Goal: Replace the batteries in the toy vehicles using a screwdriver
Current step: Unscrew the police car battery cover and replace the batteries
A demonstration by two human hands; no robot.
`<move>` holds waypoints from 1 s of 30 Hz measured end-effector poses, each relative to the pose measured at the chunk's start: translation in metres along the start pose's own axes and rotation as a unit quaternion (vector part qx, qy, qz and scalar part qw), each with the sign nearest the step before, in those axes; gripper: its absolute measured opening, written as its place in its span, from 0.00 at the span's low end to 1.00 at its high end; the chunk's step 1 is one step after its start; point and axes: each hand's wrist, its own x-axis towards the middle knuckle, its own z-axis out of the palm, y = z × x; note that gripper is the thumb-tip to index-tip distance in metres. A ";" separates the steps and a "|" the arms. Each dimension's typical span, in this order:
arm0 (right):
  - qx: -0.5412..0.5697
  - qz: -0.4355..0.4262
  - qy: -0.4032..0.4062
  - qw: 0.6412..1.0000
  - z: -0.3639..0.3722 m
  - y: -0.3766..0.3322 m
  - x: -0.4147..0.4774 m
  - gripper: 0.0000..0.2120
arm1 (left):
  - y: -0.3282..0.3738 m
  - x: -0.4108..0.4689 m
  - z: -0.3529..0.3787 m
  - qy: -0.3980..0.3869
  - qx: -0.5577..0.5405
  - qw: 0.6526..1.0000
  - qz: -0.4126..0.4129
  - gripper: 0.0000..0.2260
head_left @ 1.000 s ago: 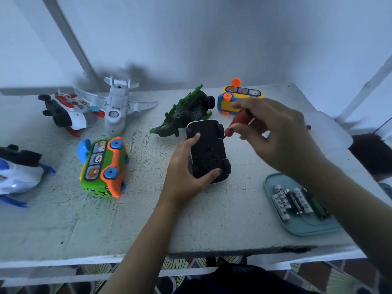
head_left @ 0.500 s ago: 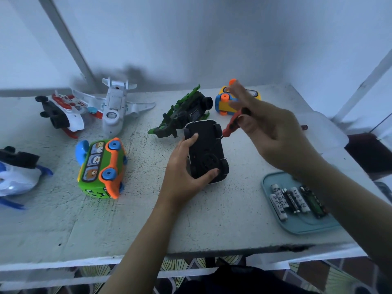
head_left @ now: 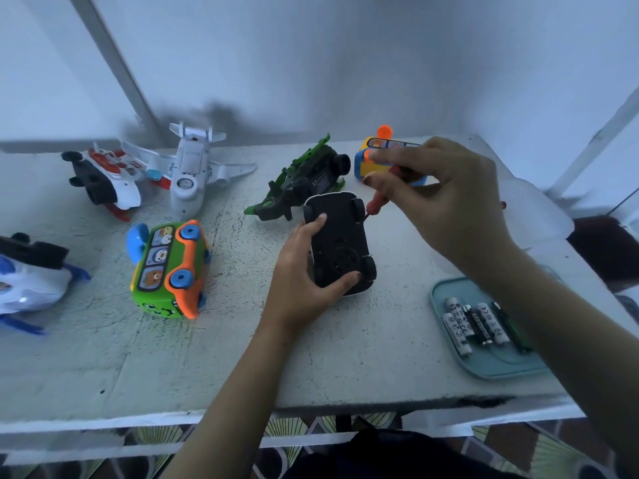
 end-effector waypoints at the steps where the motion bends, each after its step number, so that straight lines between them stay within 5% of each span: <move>1: -0.025 -0.005 0.001 1.000 -0.002 0.002 0.001 0.08 | 0.000 0.000 0.000 0.000 0.000 1.000 0.000 0.37; 7: -0.212 0.027 -0.045 0.976 -0.007 0.009 -0.002 0.25 | 0.001 0.000 0.000 0.003 0.009 1.000 0.003 0.37; 10: -0.100 0.081 -0.122 0.984 -0.014 0.010 -0.002 0.28 | 0.001 0.000 0.000 0.003 0.008 1.000 -0.001 0.37; 16: 0.111 0.022 -0.153 0.982 -0.014 0.008 -0.007 0.21 | -0.001 0.000 -0.001 -0.001 0.015 1.000 0.000 0.38; 21: -0.028 -0.081 -0.079 0.993 -0.007 0.001 -0.005 0.13 | 0.000 0.001 -0.001 -0.012 0.028 1.000 -0.004 0.44; 26: -0.139 -0.049 -0.077 0.986 -0.001 -0.005 0.001 0.22 | 0.002 0.001 -0.001 -0.018 0.026 0.999 -0.009 0.45; 30: 0.049 0.014 -0.164 0.985 -0.008 -0.005 0.007 0.18 | 0.003 0.000 -0.001 -0.021 0.019 0.999 -0.016 0.44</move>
